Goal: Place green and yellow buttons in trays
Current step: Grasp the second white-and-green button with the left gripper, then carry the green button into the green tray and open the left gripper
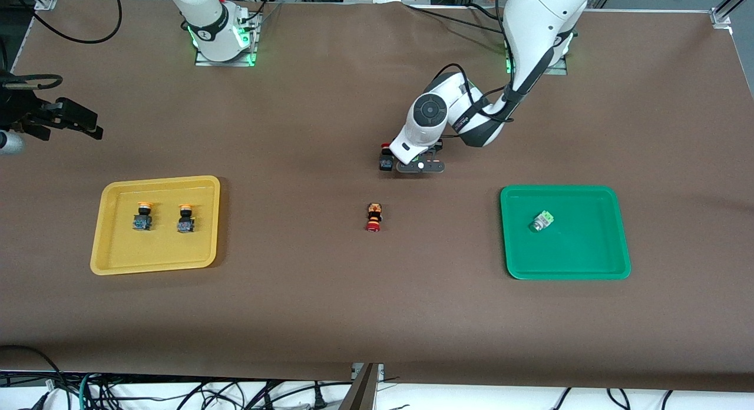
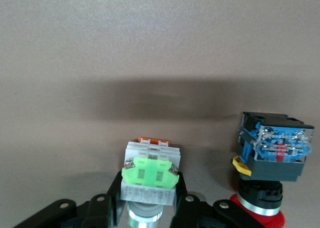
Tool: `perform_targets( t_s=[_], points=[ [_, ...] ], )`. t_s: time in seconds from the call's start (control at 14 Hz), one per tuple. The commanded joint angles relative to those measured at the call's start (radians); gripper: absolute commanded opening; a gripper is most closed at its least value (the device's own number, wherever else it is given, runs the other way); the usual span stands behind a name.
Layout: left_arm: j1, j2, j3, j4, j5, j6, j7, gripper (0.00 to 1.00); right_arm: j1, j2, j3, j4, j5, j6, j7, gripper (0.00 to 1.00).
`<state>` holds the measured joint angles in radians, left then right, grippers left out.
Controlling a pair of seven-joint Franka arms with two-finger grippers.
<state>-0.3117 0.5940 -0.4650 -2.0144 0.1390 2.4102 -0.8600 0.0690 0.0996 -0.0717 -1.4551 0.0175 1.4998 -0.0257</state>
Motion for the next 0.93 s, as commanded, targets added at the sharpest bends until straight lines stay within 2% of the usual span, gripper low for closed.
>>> perform_targets(
  t_s=[0.0,0.14,0.29,0.5,0.64,0.86],
  points=[
    [0.019,-0.003,-0.004,0.013,0.028,-0.011,-0.025,0.0,0.002,-0.003,0.003,0.002,-0.014,-0.013,-0.003,1.0],
    [0.055,-0.037,-0.007,0.013,0.028,-0.025,-0.018,0.0,0.002,-0.003,0.003,0.002,-0.014,-0.012,-0.003,1.0],
    [0.107,-0.091,-0.011,0.025,0.028,-0.116,0.047,0.0,0.003,-0.004,0.003,0.002,-0.018,-0.013,-0.002,1.0],
    [0.213,-0.12,-0.012,0.152,0.024,-0.334,0.249,0.0,0.002,-0.003,0.003,0.002,-0.019,-0.013,-0.002,1.0],
    [0.308,-0.103,-0.008,0.218,0.024,-0.393,0.44,0.0,0.002,-0.003,0.003,0.002,-0.019,-0.013,-0.002,1.0],
    [0.422,0.005,0.022,0.296,0.045,-0.387,0.634,0.0,0.008,-0.003,0.004,0.002,-0.037,-0.013,-0.003,1.0]
  ],
)
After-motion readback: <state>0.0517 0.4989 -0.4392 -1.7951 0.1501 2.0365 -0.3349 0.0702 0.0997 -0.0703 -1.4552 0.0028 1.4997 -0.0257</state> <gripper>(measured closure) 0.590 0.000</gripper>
